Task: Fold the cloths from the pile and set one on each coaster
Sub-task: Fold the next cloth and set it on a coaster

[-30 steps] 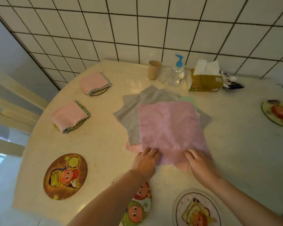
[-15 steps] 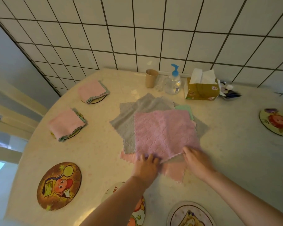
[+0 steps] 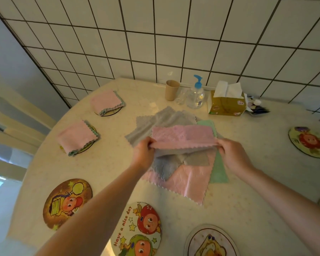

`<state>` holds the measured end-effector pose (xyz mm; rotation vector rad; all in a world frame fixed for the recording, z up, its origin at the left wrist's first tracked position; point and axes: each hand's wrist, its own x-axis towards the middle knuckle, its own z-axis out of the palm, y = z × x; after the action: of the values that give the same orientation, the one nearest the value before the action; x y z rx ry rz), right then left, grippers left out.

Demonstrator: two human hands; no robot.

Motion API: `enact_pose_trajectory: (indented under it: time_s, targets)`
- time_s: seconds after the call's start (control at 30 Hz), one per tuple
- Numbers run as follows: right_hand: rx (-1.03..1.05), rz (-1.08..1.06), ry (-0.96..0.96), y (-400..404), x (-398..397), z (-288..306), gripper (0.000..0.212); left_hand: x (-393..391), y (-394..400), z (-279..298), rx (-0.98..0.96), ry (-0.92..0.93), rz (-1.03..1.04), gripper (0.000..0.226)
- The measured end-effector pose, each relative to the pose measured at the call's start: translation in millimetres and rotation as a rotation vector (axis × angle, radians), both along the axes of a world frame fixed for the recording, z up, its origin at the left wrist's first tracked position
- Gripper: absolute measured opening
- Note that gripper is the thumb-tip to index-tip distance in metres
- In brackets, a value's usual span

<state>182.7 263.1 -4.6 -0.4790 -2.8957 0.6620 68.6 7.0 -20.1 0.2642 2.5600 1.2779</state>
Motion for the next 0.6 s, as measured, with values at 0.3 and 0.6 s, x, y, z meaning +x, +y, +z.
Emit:
enact_pose_trajectory:
  time_s: [0.3, 0.6]
  targets:
    - [-0.142, 0.045, 0.427, -93.6, -49.6, 94.8, 0.025, -51.6, -86.3, 100.5, 0.145, 0.474, 0.105, 0.022]
    - [-0.234, 0.265, 0.206, -217.6, 28.8, 26.9, 0.028, 28.3, -262.5, 23.2, -0.014, 0.611, -0.165, 0.028]
